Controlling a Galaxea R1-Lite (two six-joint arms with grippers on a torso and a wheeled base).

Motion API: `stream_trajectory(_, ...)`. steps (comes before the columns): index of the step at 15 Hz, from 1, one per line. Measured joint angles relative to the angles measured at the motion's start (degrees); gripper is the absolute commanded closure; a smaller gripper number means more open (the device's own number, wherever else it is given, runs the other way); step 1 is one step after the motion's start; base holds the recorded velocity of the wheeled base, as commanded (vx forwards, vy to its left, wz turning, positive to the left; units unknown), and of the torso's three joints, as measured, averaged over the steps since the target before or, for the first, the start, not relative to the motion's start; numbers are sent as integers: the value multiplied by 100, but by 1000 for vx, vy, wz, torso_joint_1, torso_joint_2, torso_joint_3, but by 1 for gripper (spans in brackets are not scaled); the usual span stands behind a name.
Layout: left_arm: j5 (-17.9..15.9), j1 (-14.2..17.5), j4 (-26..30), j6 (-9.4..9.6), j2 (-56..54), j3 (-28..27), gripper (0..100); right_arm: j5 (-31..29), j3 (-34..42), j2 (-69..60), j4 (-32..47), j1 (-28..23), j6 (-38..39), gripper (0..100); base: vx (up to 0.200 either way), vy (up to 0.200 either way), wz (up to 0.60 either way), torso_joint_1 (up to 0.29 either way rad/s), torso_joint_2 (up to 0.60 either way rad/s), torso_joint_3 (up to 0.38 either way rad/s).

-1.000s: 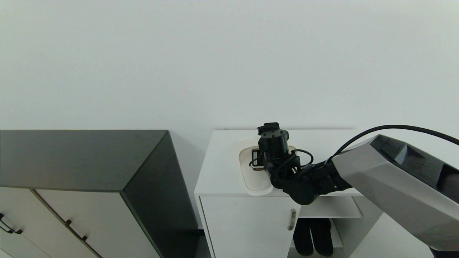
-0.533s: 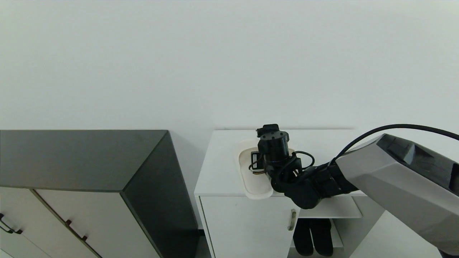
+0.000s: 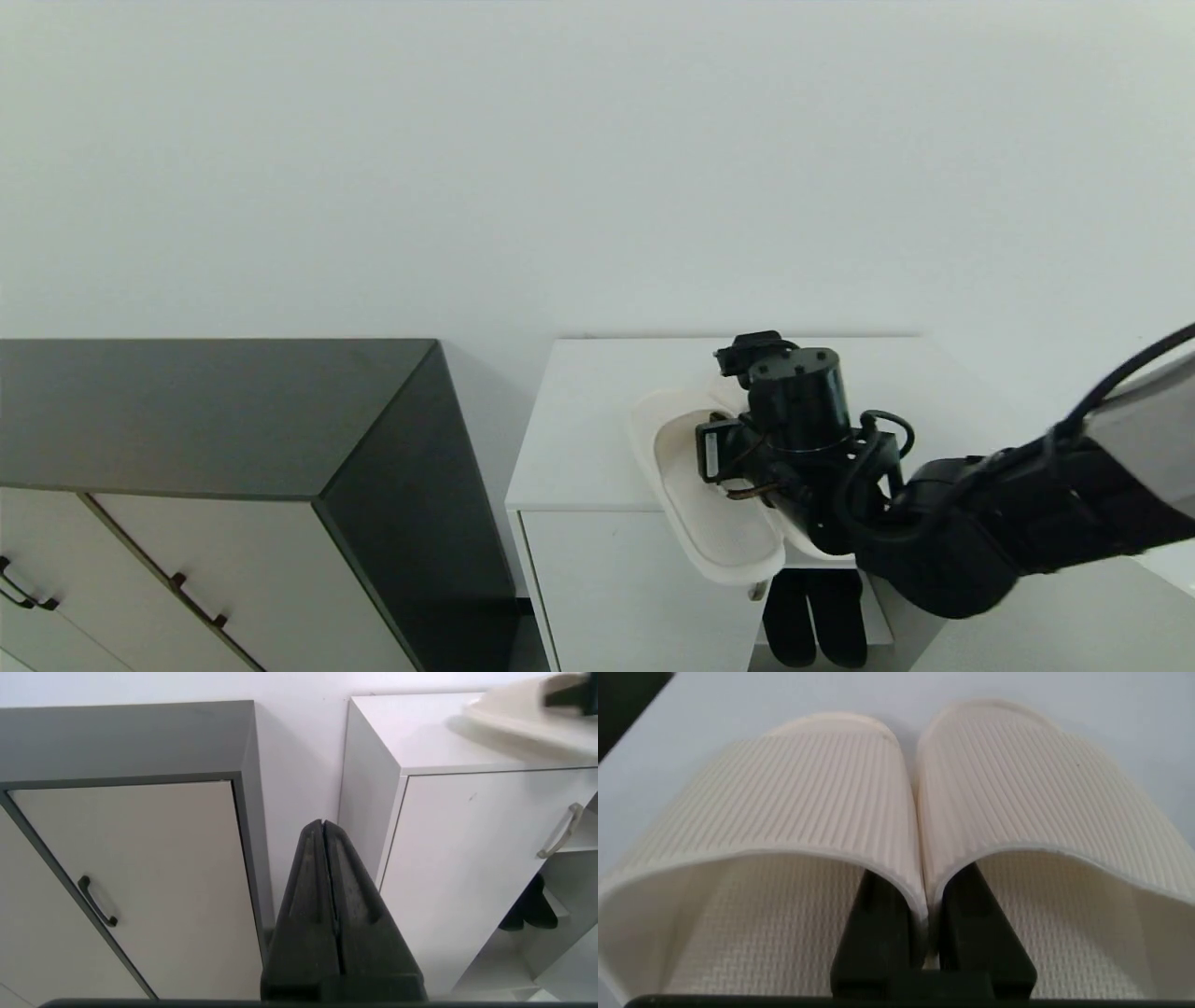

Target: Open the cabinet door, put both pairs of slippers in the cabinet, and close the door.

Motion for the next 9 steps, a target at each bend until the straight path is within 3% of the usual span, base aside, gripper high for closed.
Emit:
stream_trajectory(3,7,5,-2,-5,0,0,100,20,592,-734,0,22,0,100,0,0,0,0,0,0)
stream_trajectory(7,11,2,-2,-11,-2,0,100,13,780,-1047,4,29,-10,100,0,0,0,0,0,0)
stream_trajectory(9,10,5,-2,-6,-2,0,100,6,791,-1062,4,32,-7,100,-200,0,0,5,-2,2)
